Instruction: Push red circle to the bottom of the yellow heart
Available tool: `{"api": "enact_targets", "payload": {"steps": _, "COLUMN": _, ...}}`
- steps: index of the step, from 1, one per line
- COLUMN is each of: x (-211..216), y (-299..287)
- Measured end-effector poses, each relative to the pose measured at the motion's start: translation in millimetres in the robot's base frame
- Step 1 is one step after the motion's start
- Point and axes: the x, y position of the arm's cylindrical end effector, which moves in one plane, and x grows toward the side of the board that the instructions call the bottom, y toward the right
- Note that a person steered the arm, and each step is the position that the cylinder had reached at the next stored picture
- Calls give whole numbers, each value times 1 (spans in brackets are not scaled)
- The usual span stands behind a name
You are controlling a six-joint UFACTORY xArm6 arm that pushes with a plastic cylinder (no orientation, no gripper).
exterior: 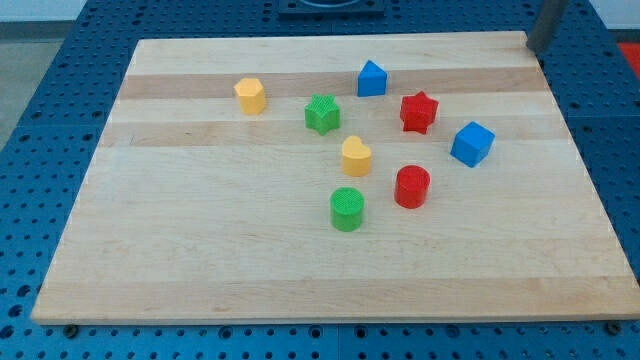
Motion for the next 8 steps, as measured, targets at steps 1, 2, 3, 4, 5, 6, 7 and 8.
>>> {"api": "enact_targets", "payload": {"steps": 1, "x": 28, "y": 0}}
{"api": "enact_targets", "payload": {"steps": 2, "x": 53, "y": -10}}
{"api": "enact_targets", "payload": {"steps": 3, "x": 102, "y": -22}}
{"api": "enact_targets", "payload": {"steps": 4, "x": 133, "y": -39}}
{"api": "enact_targets", "payload": {"steps": 5, "x": 174, "y": -59}}
{"api": "enact_targets", "payload": {"steps": 6, "x": 215, "y": -73}}
{"api": "enact_targets", "payload": {"steps": 7, "x": 220, "y": -102}}
{"api": "enact_targets", "payload": {"steps": 8, "x": 220, "y": -146}}
